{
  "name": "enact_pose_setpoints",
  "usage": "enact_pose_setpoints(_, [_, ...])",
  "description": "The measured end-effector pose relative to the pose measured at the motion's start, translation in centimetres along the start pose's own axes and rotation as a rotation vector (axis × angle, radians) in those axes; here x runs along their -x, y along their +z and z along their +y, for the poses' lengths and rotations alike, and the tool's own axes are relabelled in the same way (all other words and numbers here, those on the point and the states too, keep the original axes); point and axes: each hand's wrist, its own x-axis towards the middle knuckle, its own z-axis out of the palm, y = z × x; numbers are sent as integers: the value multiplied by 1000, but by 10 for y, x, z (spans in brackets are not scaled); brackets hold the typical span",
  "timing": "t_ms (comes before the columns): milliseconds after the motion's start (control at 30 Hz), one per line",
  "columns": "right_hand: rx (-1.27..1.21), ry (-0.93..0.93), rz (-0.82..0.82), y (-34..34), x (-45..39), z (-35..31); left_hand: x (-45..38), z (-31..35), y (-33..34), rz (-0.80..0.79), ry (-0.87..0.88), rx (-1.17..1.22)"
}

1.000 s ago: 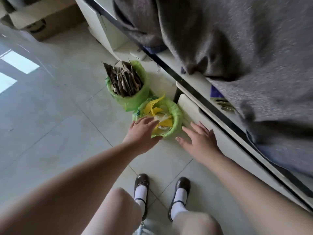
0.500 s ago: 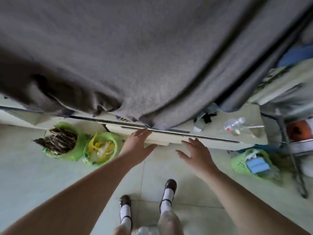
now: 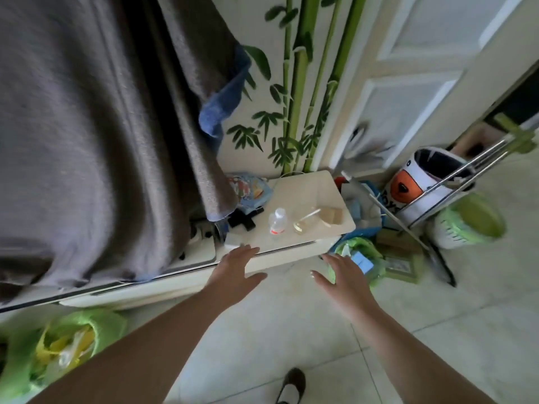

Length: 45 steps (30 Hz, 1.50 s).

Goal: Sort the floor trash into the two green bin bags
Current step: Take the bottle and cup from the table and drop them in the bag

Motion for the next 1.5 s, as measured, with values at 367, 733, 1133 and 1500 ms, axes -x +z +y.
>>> enact_pose_setpoints(367, [4,2,-130,-9,-113,88,-105,37,63,67,-157,4])
enact_pose_setpoints(733, [49,42,-157,59,-258,132,-232,-24,108,114,-297,63])
enact_pose_setpoints(1133, [175,-368,-107,122,-374,155,-287,-56,162,204,-284,69])
enact_pose_setpoints(1500, [206,-426,-150,125,-375,151,-285,-45,177,326,-356,174])
